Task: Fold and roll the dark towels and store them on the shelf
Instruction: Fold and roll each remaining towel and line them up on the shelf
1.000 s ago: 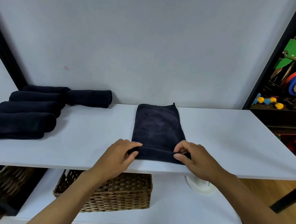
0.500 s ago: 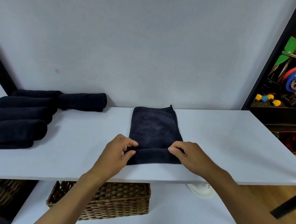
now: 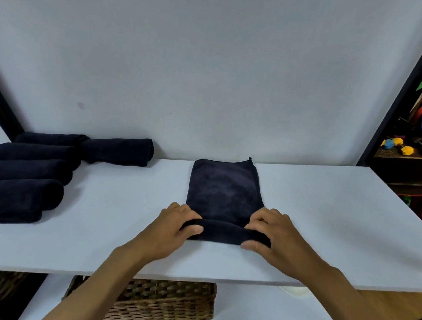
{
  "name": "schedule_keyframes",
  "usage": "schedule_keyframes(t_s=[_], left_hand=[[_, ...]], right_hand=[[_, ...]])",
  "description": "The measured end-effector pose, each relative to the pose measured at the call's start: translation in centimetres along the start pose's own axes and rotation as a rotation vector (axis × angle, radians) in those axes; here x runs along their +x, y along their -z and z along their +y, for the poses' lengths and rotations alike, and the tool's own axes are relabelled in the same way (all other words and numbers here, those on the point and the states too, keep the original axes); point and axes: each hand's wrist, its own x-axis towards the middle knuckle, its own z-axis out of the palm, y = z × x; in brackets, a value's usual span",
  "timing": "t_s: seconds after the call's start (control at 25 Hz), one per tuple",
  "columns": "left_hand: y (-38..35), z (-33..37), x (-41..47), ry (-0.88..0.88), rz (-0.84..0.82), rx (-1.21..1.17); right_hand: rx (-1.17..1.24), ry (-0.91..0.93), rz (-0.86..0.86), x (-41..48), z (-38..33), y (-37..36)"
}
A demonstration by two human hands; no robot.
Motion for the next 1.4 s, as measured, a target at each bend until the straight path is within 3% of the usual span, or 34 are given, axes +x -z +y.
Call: schedule_keyframes(t_s=[0.16,0.24,0.32,0.4,0.56,0.72,0.8,0.92,1.0,1.12,1.28,1.4], left_hand=[[0.2,0.1,1.1,0.083,0.081,-0.254],[-0.5,-0.1,0.8,-0.003,0.214,-0.044],[-1.0,-0.7,0.2,-0.101,0.243,0.151],[-1.0,-1.0,0.4,-0.178,0.248,0.232],[-0.2,-0.7,2.0,-0.038,0.157,0.09],[-0.1,-0.7,3.4,0.021,0.139,0.048],[0.0,-0.3,3.3,-0.002,0.203,0.148],[-1.1,-0.2,2.2,-0.183,0.286,0.372],[-1.5,-0.4,1.9,-0.223,0.28,0.396],[-0.7,-0.4,3.2,-0.097,0.224,0.281],[0.0,-0.5,5.7,0.073,0.089,0.089],[0.2,-0.6,6.5,0.095,0.075,0.096]], right_hand=[[0.191,-0.132,-0.054,2.0,0.3,0.7],[0.288,-0.159,-0.044,2.4,0.6,0.8],[0.303,-0.171,-0.035,3.0,0.8,1.0],[0.158,-0.159,-0.024,3.9,0.8,1.1],[-0.096,0.079,0.138,3.8,0.2,0.7],[-0.147,0.076,0.035,3.3,0.3,0.4],[-0.071,0.006,0.012,4.1,0.4,1.0],[0.169,-0.123,-0.008,5.2,0.8,1.3],[0.283,-0.194,-0.029,5.7,1.2,1.3],[0.222,-0.195,-0.023,6.4,1.0,1.5],[-0.151,0.066,0.048,6.1,0.8,1.1],[-0.116,0.036,0.014,6.8,1.3,0.9]])
